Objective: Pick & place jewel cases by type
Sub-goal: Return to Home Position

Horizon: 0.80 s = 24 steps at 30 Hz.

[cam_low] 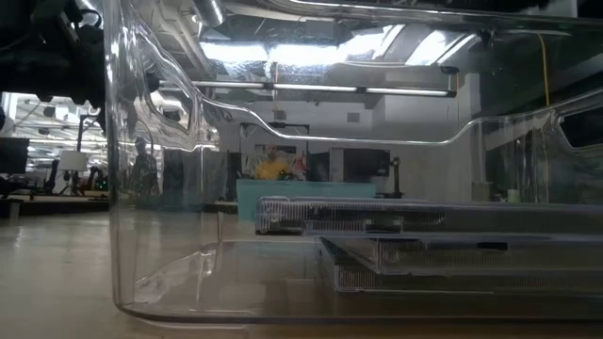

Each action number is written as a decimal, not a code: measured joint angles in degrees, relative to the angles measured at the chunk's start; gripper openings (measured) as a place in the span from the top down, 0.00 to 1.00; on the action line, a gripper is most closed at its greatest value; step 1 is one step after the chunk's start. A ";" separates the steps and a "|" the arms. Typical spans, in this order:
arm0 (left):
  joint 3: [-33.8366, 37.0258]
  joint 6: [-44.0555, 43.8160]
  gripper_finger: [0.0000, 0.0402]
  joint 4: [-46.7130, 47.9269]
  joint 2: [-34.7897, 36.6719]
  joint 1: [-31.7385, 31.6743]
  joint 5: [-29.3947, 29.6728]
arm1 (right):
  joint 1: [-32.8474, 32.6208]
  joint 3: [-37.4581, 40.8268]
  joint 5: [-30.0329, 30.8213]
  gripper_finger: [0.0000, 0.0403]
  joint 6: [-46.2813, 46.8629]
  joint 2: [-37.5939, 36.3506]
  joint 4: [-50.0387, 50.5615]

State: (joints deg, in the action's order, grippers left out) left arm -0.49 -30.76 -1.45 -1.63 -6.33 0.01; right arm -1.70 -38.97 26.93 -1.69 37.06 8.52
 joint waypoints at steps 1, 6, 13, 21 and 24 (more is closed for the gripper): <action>0.00 -0.02 0.99 0.00 0.00 0.00 0.01 | 0.01 3.14 -1.57 0.99 0.60 -1.70 -2.86; 0.00 -0.02 0.99 0.00 -0.02 0.00 0.01 | -0.29 16.53 -8.23 0.97 5.18 -13.04 -9.83; 0.00 -0.02 0.99 -0.02 -0.02 0.00 0.00 | -2.54 28.81 -13.79 0.99 8.63 -36.51 -10.69; -0.05 -0.02 0.99 -0.40 -0.25 0.00 0.37 | -3.12 38.55 -22.93 0.99 10.49 -34.93 -23.95; -0.04 -0.02 0.99 0.00 -0.43 0.00 0.28 | -3.12 38.59 -23.26 0.99 10.19 -35.76 -22.50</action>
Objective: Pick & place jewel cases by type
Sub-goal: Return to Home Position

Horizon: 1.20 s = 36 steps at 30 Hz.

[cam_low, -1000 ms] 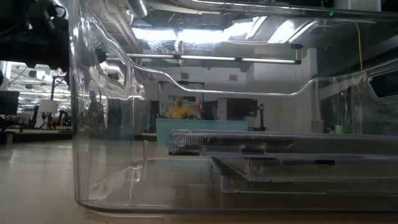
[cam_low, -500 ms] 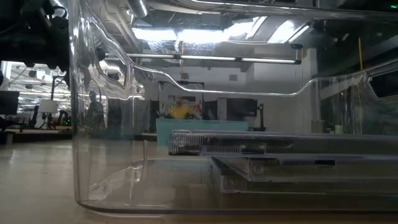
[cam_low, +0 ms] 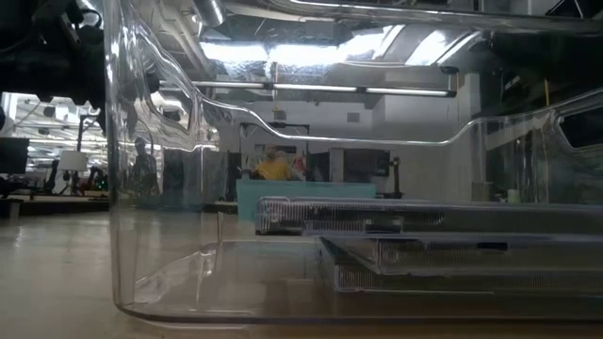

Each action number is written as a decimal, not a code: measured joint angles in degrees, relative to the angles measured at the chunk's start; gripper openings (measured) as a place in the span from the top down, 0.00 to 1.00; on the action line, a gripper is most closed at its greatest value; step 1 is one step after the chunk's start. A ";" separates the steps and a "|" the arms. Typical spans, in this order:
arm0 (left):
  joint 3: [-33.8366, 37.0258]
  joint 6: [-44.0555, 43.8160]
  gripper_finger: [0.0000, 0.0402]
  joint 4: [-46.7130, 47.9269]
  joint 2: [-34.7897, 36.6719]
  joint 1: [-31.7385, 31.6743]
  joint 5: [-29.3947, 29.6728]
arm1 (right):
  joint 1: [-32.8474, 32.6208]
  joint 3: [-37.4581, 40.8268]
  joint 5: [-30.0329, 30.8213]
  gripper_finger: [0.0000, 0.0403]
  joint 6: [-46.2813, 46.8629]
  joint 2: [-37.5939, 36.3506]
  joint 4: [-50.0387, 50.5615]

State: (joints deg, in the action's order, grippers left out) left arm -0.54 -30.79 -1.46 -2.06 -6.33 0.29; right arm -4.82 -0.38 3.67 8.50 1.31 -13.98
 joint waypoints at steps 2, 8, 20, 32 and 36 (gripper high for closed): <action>-0.01 -0.01 0.99 0.12 -0.27 0.00 0.06 | 0.00 0.00 -0.33 0.99 -0.70 -0.29 0.89; 0.00 0.00 0.99 -0.02 -0.25 0.00 0.09 | 0.02 0.00 -2.21 0.99 -0.38 -0.36 5.98; 0.00 0.00 0.99 -0.02 -0.25 0.00 0.12 | -0.02 0.00 -4.99 0.93 2.08 0.45 12.67; -0.02 0.02 0.99 -0.02 -0.25 0.00 0.12 | -0.02 0.00 -4.88 0.92 22.63 0.43 12.64; -0.02 0.02 0.99 -0.02 -0.25 0.00 0.12 | -0.02 0.00 -4.88 0.92 22.61 0.43 12.64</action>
